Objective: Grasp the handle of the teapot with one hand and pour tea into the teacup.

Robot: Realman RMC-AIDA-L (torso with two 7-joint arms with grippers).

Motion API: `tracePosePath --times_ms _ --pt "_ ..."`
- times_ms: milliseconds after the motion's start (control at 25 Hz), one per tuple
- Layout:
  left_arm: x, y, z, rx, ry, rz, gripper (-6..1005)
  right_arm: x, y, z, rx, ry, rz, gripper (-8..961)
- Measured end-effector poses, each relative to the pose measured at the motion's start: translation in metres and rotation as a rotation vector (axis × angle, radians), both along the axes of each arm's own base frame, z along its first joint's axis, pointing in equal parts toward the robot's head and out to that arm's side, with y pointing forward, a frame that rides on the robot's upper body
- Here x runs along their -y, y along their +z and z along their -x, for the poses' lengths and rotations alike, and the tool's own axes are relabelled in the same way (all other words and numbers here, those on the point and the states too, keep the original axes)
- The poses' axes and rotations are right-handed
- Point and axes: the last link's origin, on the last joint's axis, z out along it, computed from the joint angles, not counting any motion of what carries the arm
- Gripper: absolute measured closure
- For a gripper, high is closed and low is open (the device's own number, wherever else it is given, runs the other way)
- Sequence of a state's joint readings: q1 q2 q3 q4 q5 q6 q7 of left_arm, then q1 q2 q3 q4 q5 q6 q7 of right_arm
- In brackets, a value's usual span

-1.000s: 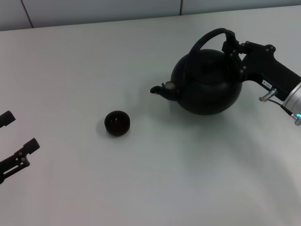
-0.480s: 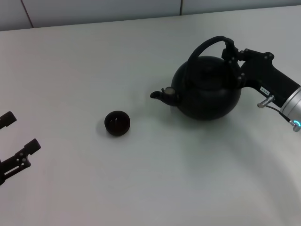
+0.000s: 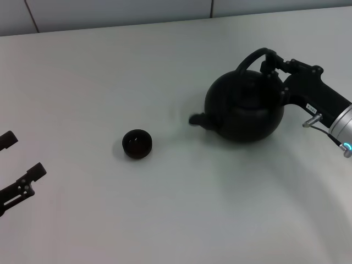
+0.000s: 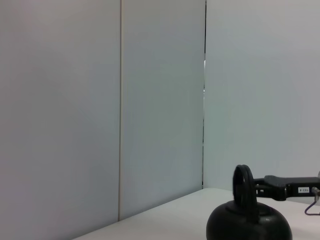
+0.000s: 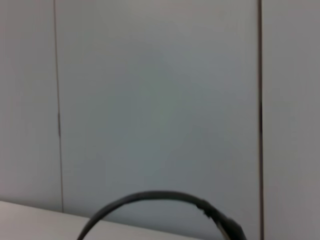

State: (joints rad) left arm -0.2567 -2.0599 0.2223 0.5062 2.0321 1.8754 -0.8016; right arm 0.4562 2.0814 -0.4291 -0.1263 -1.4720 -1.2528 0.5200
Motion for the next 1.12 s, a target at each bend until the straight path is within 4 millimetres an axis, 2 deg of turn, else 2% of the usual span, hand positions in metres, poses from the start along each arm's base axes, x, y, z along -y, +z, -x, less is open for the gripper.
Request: tracePosePath --times_ms 160,400,560,600,1000,1120 --pt "0.002 0.001 0.000 0.004 0.002 -0.003 172 0.002 0.000 -0.002 -0.003 -0.008 0.002 732" --pt "0.003 0.001 0.000 0.010 -0.004 -0.001 172 0.012 0.004 -0.005 -0.033 0.001 -0.021 495" --pt "0.004 0.002 0.000 0.010 -0.006 -0.001 172 0.017 0.006 -0.008 -0.044 -0.007 -0.034 405" --pt "0.004 0.002 -0.001 0.011 -0.007 -0.001 172 0.024 0.008 -0.011 -0.057 -0.011 -0.047 382" --pt "0.004 -0.003 -0.001 0.025 -0.006 0.003 172 0.063 0.022 -0.032 -0.172 -0.094 -0.176 382" --pt "0.004 -0.003 -0.002 0.024 -0.008 0.005 172 0.070 0.023 -0.028 -0.191 -0.052 -0.170 382"
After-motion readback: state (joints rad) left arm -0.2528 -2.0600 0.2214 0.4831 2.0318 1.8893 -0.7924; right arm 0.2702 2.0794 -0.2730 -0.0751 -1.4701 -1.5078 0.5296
